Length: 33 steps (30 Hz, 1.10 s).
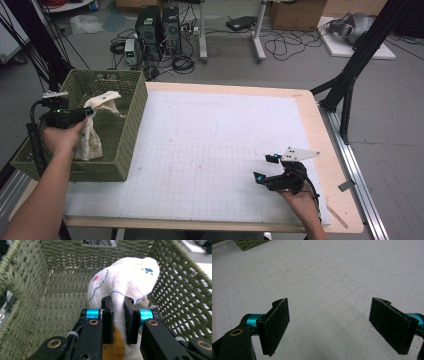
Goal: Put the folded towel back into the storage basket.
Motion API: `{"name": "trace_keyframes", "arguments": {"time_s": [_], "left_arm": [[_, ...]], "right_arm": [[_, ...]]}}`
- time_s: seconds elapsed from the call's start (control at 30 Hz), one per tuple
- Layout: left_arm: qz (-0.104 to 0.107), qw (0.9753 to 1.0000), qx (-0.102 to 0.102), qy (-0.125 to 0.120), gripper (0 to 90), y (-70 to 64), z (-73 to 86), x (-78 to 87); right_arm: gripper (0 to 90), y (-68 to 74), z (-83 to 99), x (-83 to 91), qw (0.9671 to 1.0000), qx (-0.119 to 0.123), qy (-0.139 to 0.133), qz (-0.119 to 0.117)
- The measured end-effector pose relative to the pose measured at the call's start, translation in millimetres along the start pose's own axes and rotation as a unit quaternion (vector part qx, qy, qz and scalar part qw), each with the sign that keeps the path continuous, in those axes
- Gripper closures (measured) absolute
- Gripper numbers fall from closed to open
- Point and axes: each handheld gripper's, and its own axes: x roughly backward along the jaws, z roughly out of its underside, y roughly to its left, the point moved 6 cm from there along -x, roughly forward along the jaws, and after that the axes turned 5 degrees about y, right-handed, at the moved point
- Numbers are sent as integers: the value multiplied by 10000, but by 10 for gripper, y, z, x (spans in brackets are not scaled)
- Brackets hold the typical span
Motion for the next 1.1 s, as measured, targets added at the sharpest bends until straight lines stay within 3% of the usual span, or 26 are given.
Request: {"name": "trace_keyframes", "arguments": {"time_s": [0.1, 0.43, 0.73, 1.1], "left_arm": [[20, 10000, 67, -4, 797, 15, -2, -40], [-138, 9998, 20, 139, 792, 66, 22, -96], [-87, 9999, 85, 102, 792, 71, 23, -127], [-131, 9997, 20, 182, 791, 72, 26, -160]], "right_arm": [[159, -2, 2, 2, 10000, -19, 2, -6], [159, -4, 0, 2, 10000, -12, -12, -9], [159, 2, 2, 3, 10000, 3, 2, -29], [158, 1, 3, -3, 10000, 15, 11, -30]]}}
